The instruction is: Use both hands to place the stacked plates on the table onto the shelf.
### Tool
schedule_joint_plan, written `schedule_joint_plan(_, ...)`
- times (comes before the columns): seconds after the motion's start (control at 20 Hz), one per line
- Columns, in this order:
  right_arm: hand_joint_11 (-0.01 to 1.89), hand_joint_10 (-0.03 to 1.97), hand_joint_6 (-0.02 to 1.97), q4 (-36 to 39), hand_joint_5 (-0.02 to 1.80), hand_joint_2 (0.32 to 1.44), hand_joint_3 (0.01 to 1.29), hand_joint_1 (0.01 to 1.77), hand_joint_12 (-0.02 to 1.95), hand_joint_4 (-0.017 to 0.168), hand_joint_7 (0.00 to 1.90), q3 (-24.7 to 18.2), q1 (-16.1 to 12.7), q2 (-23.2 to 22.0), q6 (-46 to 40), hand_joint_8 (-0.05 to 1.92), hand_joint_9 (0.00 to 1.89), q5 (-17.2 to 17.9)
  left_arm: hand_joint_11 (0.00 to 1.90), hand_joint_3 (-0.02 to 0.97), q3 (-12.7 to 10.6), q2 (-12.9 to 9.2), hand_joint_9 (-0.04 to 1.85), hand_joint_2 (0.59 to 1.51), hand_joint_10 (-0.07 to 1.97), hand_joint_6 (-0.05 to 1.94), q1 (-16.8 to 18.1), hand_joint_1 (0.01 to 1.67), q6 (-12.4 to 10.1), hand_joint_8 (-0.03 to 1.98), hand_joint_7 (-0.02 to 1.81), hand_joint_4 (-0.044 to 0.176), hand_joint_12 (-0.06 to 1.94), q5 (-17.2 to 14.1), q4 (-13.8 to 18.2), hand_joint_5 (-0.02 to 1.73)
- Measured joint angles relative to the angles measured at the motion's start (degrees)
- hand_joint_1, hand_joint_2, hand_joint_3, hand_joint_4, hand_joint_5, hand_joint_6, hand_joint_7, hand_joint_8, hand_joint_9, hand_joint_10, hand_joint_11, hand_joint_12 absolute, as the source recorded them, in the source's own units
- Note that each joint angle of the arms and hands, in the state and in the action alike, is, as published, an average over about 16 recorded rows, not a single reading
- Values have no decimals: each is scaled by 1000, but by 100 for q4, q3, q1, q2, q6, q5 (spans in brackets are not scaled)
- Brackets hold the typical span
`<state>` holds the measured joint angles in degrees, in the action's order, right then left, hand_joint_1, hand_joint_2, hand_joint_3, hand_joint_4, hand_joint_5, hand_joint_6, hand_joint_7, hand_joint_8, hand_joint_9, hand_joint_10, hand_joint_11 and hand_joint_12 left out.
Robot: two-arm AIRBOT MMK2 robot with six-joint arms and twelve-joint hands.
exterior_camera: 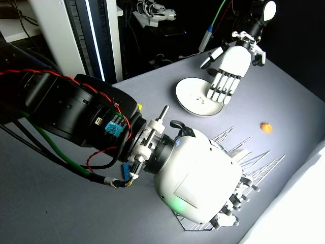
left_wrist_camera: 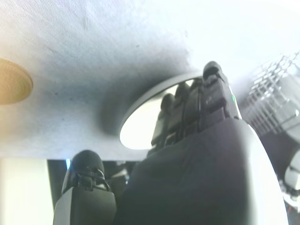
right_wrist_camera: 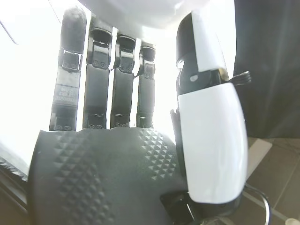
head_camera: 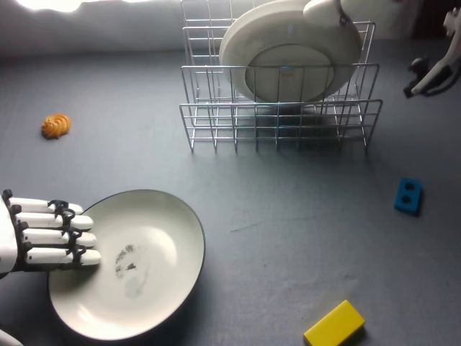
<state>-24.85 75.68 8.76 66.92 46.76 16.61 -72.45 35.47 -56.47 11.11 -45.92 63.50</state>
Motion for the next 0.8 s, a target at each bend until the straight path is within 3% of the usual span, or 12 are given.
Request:
schedule_joint_plan(0.4,333,47,38,1467,701,1015,15,1078,1150,-1,767,-775,-162,-218,527,14,752,406,21,19,323,-73,-27,1112,-48,-25,-396,23,-6,-9,3,-4,22,272,-603,-5)
schedule_joint_plan(0.8,106,20,38,2693,314,964,15,1059,575,2,330,-1673,371,-136,1737,14,321,918,27,19,668,-152,-29,1110,-55,-34,-701,23,-19,-14,-7,-8,31,506,-1294,-14)
